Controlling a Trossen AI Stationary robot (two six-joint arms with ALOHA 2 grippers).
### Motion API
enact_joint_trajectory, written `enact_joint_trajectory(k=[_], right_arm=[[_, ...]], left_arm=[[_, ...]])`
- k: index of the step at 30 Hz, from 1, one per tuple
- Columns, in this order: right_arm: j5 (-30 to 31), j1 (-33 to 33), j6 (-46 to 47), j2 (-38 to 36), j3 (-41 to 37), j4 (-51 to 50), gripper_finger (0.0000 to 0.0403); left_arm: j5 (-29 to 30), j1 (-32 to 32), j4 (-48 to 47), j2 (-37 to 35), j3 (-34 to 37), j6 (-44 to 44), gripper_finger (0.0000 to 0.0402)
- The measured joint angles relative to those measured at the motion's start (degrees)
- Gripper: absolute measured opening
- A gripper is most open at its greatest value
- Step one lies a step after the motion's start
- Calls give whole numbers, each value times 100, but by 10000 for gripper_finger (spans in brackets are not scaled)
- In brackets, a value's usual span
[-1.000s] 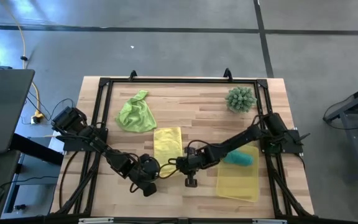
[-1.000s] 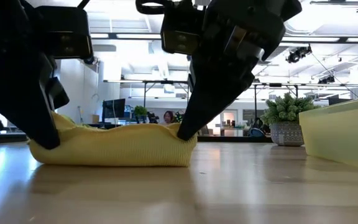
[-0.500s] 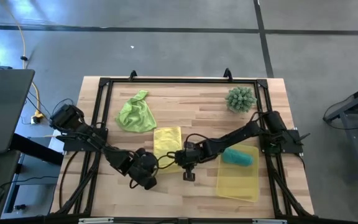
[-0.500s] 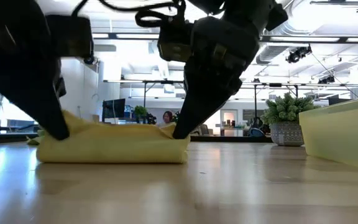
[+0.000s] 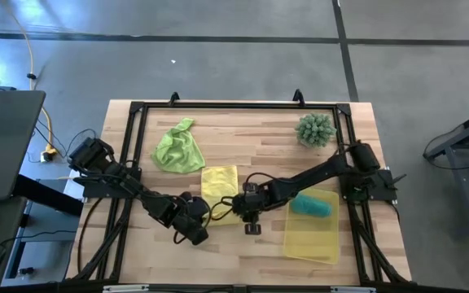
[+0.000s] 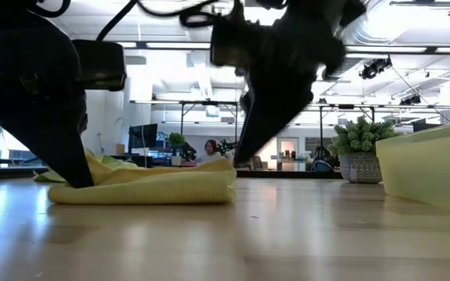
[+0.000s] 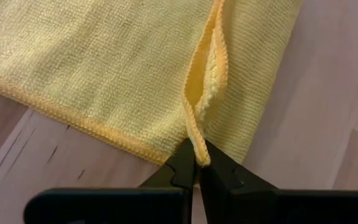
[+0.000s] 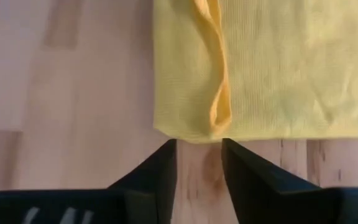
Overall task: Roll microfiber towels into tight, uniform cylinder then place into a basket
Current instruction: Roll the yellow microfiber cloth
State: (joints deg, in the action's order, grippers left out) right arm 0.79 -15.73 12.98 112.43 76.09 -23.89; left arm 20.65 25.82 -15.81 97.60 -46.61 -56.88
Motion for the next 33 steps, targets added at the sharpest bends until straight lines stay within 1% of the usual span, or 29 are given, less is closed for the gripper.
enact_joint_trajectory(k=[3,6,9,12,17,24,27,31,33], right_arm=[[-29,-17,70,-252,1,66,128],[61,-126,-131,-331,4,472,130],[373,-270,-290,-157,4,1001,130],[465,-341,-399,109,1,1122,130],[480,-343,-401,393,-4,1185,130],[473,-341,-522,607,-4,1168,132],[452,-347,-629,656,-4,1129,140],[449,-350,-567,683,-4,984,161],[447,-350,-549,683,-2,892,171]], left_arm=[[-11,0,-30,2,0,-17,5],[-11,0,-37,2,0,-17,5],[-11,0,-42,2,0,-15,5],[-30,2,-42,3,0,-16,5],[-42,2,-55,4,0,-17,5],[-79,18,-55,4,0,0,5],[-94,44,-55,4,0,2,11],[-99,46,-55,4,0,19,27],[-100,46,-60,4,0,217,37]])
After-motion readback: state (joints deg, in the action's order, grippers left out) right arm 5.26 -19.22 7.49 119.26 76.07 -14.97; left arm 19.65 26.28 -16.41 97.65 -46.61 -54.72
